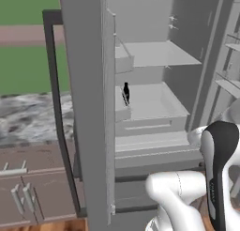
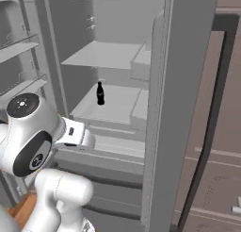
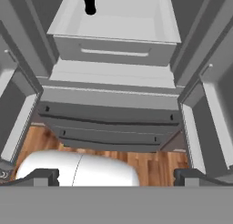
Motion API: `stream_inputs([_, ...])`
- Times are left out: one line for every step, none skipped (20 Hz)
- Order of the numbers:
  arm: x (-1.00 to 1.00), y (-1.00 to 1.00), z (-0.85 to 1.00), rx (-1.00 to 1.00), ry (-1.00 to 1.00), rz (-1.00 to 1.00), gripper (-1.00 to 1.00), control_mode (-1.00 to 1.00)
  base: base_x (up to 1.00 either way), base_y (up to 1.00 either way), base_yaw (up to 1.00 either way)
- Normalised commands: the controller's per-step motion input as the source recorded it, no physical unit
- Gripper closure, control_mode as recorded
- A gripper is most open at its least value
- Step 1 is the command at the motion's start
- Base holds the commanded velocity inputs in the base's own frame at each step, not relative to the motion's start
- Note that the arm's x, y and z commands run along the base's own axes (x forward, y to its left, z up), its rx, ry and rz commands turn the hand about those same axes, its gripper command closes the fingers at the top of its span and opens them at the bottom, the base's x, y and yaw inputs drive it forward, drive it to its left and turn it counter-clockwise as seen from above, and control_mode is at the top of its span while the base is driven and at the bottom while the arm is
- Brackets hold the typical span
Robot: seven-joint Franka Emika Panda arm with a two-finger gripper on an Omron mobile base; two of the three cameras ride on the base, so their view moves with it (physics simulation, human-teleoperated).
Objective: Open the fridge, grab two sodas, and place both sodas inside the bowl with ice on the dining counter.
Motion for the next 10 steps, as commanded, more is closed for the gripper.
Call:
stream_inputs([0.0,0.0,0.0,0.0,0.0,0.0,-1.0,1.0,0.52,0.0,-0.21])
stream_inputs([0.0,0.0,0.0,0.0,0.0,0.0,-1.0,1.0,0.5,0.0,-0.2])
stream_inputs([0.0,0.0,0.0,0.0,0.0,0.0,-1.0,1.0,0.52,0.0,-0.2])
stream_inputs([0.0,0.0,0.0,0.0,0.0,0.0,-1.0,1.0,0.51,0.0,-0.19])
stream_inputs([0.0,0.0,0.0,0.0,0.0,0.0,-1.0,1.0,0.53,0.0,-0.19])
stream_inputs([0.0,0.0,0.0,0.0,0.0,0.0,-1.0,1.0,0.54,0.02,-0.18])
stream_inputs([0.0,0.0,0.0,0.0,0.0,0.0,-1.0,1.0,0.58,0.05,-0.14])
stream_inputs([0.0,0.0,0.0,0.0,0.0,0.0,-1.0,1.0,0.59,0.09,-0.09])
stream_inputs([0.0,0.0,0.0,0.0,0.0,0.0,-1.0,1.0,0.6,0.08,-0.05])
stream_inputs([0.0,0.0,0.0,0.0,0.0,0.0,-1.0,1.0,0.61,0.08,-0.01])
